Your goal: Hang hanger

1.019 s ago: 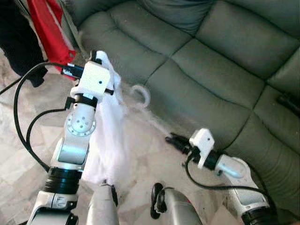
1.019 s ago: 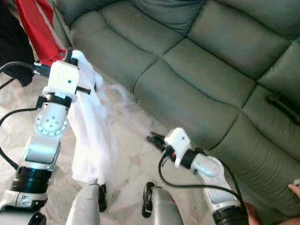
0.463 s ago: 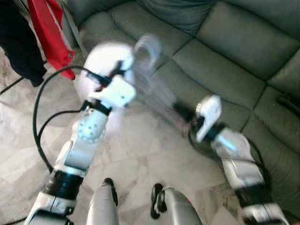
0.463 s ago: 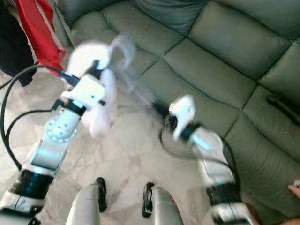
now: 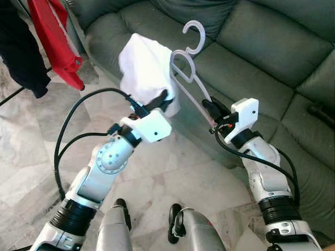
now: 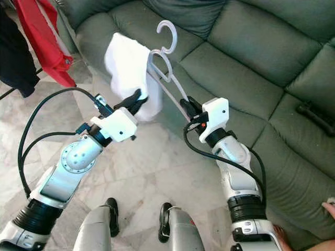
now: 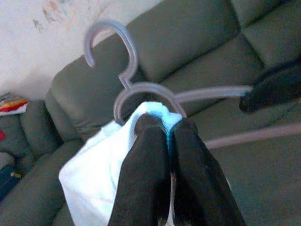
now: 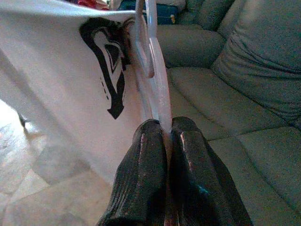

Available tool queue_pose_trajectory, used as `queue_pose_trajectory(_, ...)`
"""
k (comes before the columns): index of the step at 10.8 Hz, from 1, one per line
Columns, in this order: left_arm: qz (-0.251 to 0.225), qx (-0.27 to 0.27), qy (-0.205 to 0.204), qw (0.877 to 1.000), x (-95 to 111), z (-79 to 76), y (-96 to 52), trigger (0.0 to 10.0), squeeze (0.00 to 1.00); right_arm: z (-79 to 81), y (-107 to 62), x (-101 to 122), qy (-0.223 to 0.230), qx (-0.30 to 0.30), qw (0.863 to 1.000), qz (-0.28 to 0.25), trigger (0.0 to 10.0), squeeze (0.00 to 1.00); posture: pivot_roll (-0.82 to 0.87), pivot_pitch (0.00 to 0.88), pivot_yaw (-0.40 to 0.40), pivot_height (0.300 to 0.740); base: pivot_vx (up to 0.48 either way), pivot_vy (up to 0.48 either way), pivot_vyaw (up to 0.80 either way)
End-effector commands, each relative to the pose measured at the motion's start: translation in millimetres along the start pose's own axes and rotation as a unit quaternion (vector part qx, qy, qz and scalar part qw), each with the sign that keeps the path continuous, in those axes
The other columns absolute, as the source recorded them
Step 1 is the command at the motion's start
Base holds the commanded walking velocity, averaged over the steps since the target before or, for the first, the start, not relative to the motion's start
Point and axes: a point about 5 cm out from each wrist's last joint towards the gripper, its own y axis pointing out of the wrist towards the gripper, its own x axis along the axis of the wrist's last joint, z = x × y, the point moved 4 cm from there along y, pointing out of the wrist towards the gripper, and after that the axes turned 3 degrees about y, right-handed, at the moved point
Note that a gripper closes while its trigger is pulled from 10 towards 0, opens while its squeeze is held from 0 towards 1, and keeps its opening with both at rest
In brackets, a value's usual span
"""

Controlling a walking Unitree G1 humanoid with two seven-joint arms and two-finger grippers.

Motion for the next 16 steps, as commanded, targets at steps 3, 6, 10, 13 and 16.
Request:
queue_pose_trajectory(3,-0.052,-0.023,-0.028,0.998,25.4,-15.7,0.8,10.0,0.00,-8.7,6.9,19.3,0.021,-0.040,0.997,-0.057,10.0,0.00,0.05,0.250,-0.092,0.740,0.000,0.000,0.00)
queue_pose_trajectory(6,-0.037,-0.018,-0.043,0.998,19.4,-18.2,-1.6,10.0,0.00,-6.0,11.1,34.3,0.168,-0.008,0.980,-0.104,10.0,0.00,0.05,0.248,-0.091,0.740,0.000,0.000,0.00)
queue_pose_trajectory(10,0.044,0.076,0.012,0.996,-17.3,33.3,-5.1,10.0,0.00,17.2,-47.2,-17.5,-0.008,0.170,0.983,0.074,10.0,0.00,0.04,0.252,-0.085,0.740,0.000,0.000,0.00)
queue_pose_trajectory(13,0.126,0.144,0.035,0.981,-48.7,64.6,-14.8,10.0,0.00,13.7,-91.6,-35.3,-0.056,0.248,0.953,0.164,10.0,0.00,0.03,0.249,-0.076,0.740,0.000,0.000,0.00)
queue_pose_trajectory(16,0.220,0.104,0.050,0.969,-88.3,69.4,-31.8,10.0,0.00,-6.2,-94.5,-14.4,-0.055,0.247,0.954,0.159,10.0,0.00,0.02,0.247,-0.067,0.740,0.000,0.000,0.00)
